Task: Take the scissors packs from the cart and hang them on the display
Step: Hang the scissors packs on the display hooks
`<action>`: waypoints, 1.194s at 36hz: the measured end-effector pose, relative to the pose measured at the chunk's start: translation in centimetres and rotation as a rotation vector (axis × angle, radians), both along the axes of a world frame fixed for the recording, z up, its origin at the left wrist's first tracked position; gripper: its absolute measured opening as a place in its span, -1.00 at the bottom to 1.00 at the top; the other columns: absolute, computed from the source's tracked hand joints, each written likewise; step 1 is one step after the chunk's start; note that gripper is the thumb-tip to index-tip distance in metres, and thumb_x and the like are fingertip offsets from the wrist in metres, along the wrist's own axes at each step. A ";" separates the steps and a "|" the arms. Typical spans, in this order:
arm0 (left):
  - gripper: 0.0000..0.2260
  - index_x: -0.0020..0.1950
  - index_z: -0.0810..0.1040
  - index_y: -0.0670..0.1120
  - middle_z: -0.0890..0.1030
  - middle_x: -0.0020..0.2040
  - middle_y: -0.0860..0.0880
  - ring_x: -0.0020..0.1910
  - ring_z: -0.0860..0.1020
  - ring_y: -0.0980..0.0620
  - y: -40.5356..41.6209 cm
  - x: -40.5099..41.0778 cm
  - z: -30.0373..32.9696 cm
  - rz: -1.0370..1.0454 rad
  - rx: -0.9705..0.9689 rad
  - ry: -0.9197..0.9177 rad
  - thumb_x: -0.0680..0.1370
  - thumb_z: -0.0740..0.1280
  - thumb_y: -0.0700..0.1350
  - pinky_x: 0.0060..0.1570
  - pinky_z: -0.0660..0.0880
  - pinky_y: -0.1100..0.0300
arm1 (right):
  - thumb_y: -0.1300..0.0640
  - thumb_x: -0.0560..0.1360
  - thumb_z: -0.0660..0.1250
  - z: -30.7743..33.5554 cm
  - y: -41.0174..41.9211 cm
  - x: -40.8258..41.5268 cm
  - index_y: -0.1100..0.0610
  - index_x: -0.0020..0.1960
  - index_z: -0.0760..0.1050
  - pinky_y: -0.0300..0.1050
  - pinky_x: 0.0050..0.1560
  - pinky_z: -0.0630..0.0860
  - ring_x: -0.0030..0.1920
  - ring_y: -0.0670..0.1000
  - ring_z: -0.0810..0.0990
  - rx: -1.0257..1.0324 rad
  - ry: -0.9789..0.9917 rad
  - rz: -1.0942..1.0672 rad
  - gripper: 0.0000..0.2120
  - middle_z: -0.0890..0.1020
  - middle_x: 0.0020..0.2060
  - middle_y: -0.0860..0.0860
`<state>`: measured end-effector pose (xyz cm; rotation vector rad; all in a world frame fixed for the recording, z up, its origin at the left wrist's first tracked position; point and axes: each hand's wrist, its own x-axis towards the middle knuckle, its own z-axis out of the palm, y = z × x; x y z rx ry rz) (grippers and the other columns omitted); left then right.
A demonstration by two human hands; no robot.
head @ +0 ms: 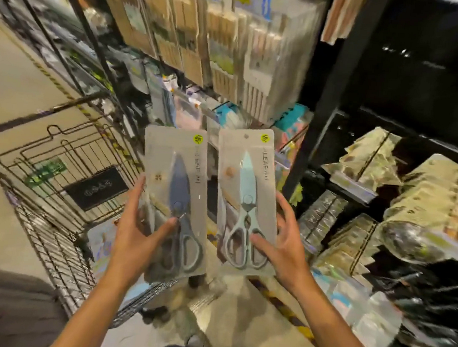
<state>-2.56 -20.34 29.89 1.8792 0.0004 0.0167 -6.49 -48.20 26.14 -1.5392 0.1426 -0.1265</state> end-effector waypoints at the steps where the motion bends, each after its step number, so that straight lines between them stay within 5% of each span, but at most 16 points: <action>1: -0.12 0.51 0.10 0.54 0.39 0.56 -0.10 0.47 0.46 -0.12 -1.1 -0.6 0.4 -0.032 -0.009 -0.003 0.39 0.54 0.05 0.35 0.46 -0.34 | 0.14 0.42 0.56 0.1 -1.0 -1.0 -0.27 0.52 0.23 0.21 0.33 0.52 0.38 0.06 0.54 -0.006 -0.009 -0.023 -0.17 0.53 0.40 -0.02; 5: -0.13 0.58 0.13 0.43 0.36 0.58 -0.08 0.44 0.50 -0.12 -5.1 -2.2 1.7 -0.159 -0.081 -0.049 0.50 0.51 -0.17 0.28 0.55 -0.26 | 0.36 0.47 0.48 1.3 -4.0 -4.9 -0.08 0.58 0.19 -0.14 0.25 0.56 0.37 -0.02 0.55 0.003 -0.044 -0.113 -0.16 0.57 0.37 -0.06; 7: -0.12 0.59 0.13 0.39 0.33 0.59 0.19 0.50 0.44 -0.02 -7.0 -2.6 2.3 -0.202 -0.078 -0.088 0.50 0.51 -0.19 0.34 0.51 -0.24 | 0.38 0.46 0.46 2.4 -5.2 -6.8 -0.05 0.58 0.19 -0.26 0.18 0.56 0.34 -0.08 0.57 0.008 -0.073 -0.166 -0.17 0.60 0.32 -0.16; 10: -0.14 0.54 0.17 0.45 0.22 0.45 0.59 0.56 0.32 0.14 -9.4 -2.9 3.3 -0.253 -0.055 -0.133 0.48 0.54 -0.15 0.45 0.42 -0.19 | 0.33 0.47 0.45 3.6 -6.5 -9.5 -0.06 0.58 0.17 -0.17 0.25 0.56 0.36 -0.12 0.54 -0.041 -0.095 -0.246 -0.19 0.56 0.32 -0.30; 13: -0.15 0.59 0.18 0.33 0.25 0.53 0.42 0.51 0.29 0.37 -11.4 -3.5 4.3 -0.314 -0.066 -0.181 0.49 0.54 -0.20 0.52 0.35 0.03 | 0.35 0.50 0.44 4.7 -7.3 -12.1 -0.09 0.59 0.16 -0.10 0.30 0.55 0.39 -0.07 0.52 -0.083 -0.117 -0.341 -0.19 0.52 0.38 -0.24; 16: -0.18 0.64 0.18 0.09 0.28 0.53 0.29 0.36 0.28 0.60 -13.1 -4.0 5.2 -0.407 -0.084 -0.213 0.50 0.51 -0.27 0.32 0.32 0.54 | 0.39 0.50 0.43 5.9 -7.4 -14.4 -0.07 0.59 0.15 -0.12 0.28 0.56 0.37 -0.10 0.54 -0.109 -0.123 -0.428 -0.18 0.54 0.34 -0.28; 19: -0.19 0.62 0.18 0.19 0.28 0.61 0.13 0.48 0.31 0.40 -14.1 -4.2 6.1 -0.509 -0.129 -0.185 0.49 0.51 -0.15 0.52 0.32 0.14 | 0.34 0.49 0.45 7.2 -7.3 -16.6 -0.06 0.58 0.18 -0.07 0.29 0.56 0.37 -0.08 0.54 -0.122 -0.144 -0.544 -0.20 0.52 0.38 -0.20; 22: -0.15 0.62 0.15 0.29 0.24 0.60 0.30 0.56 0.30 0.19 -15.2 -4.6 6.9 -0.600 -0.171 -0.167 0.45 0.52 -0.05 0.51 0.35 -0.15 | 0.29 0.48 0.48 8.3 -7.6 -18.4 -0.06 0.57 0.22 -0.01 0.29 0.58 0.35 -0.02 0.57 -0.138 -0.165 -0.643 -0.22 0.54 0.40 -0.03; 24: -0.15 0.60 0.14 0.33 0.22 0.56 0.42 0.57 0.31 0.15 -16.0 -5.0 7.3 -0.662 -0.199 -0.188 0.49 0.52 -0.14 0.50 0.37 -0.14 | 0.27 0.46 0.52 9.2 -7.8 -19.6 -0.08 0.56 0.23 0.00 0.28 0.59 0.33 0.00 0.59 -0.148 -0.177 -0.703 -0.20 0.57 0.37 -0.01; 26: -0.14 0.60 0.16 0.34 0.34 0.55 0.30 0.51 0.41 0.12 -17.1 -5.3 7.5 -0.702 -0.228 -0.197 0.51 0.52 -0.22 0.45 0.44 -0.10 | 0.21 0.45 0.55 10.2 -8.2 -20.7 -0.10 0.56 0.23 -0.03 0.26 0.59 0.32 0.00 0.60 -0.169 -0.188 -0.744 -0.19 0.57 0.36 -0.02; 31: -0.16 0.63 0.17 0.16 0.44 0.26 0.62 0.24 0.50 0.48 -20.8 -6.5 8.9 -0.744 -0.272 -0.233 0.50 0.49 -0.32 0.11 0.47 0.54 | 0.22 0.42 0.50 12.5 -9.7 -23.4 -0.03 0.56 0.23 -0.10 0.20 0.61 0.26 -0.04 0.63 -0.226 -0.224 -0.839 -0.20 0.63 0.26 -0.18; 38: -0.15 0.61 0.18 0.29 0.42 0.44 0.43 0.39 0.48 0.30 -25.5 -8.6 11.7 -0.808 -0.326 -0.279 0.50 0.51 -0.23 0.30 0.50 0.22 | 0.26 0.44 0.50 14.6 -13.5 -26.3 -0.03 0.55 0.25 -0.12 0.14 0.64 0.23 -0.09 0.64 -0.247 -0.285 -0.903 -0.22 0.62 0.21 -0.29; 43: -0.16 0.62 0.15 0.22 0.43 0.23 0.64 0.22 0.50 0.50 -29.5 -10.8 13.2 -0.814 -0.345 -0.297 0.51 0.48 -0.29 0.14 0.53 0.46 | 0.32 0.45 0.50 15.1 -17.5 -27.8 -0.02 0.55 0.26 -0.19 0.12 0.63 0.20 -0.13 0.65 -0.259 -0.317 -0.911 -0.23 0.64 0.17 -0.32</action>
